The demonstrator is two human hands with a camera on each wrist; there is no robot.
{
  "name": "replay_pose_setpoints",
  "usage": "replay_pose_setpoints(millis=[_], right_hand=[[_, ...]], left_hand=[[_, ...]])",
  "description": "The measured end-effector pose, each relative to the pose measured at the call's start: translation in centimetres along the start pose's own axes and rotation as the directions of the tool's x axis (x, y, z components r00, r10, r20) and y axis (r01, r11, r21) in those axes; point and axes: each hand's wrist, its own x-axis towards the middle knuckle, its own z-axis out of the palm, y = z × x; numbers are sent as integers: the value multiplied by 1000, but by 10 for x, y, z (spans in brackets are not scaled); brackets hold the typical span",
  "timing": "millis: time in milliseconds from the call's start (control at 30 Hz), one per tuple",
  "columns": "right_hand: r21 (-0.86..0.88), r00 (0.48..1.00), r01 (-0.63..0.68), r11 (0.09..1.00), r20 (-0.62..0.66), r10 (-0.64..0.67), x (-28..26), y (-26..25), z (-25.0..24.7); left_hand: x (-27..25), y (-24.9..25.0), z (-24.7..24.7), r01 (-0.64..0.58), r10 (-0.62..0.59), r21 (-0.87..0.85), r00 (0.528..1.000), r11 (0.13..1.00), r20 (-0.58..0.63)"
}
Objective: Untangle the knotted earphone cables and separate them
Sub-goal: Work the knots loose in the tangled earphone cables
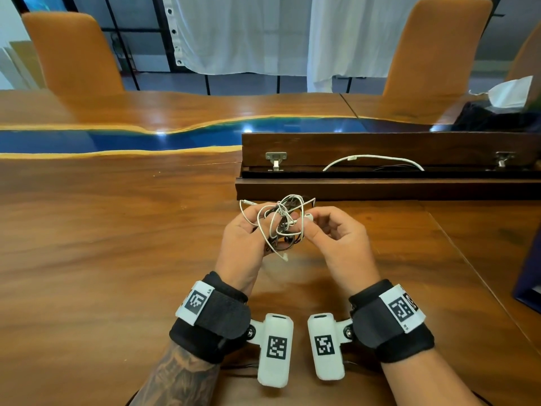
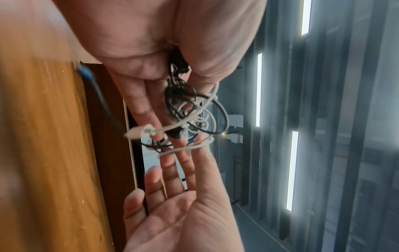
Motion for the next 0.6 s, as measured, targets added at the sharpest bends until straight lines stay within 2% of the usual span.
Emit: replay_pose_setpoints(millis=[133,267,400,600], right_hand=[[-34,999,32,999,-26,-33,1,-4,-2],[-25,982,21,999,-189,-26,5,0,-7],[0,937,14,1000,-350,-13,8,2,-15],[6,876,9,1000,-482,-5,12,3,-22]], left_hand=[[-1,0,-1,-41,36,91,998,995,56],[2,5,-7,-56,61,78,996,995,-60],[6,8,-17,-68,74,37,982,997,-176],[10,9,-24,-84,95,53,961,995,-261]])
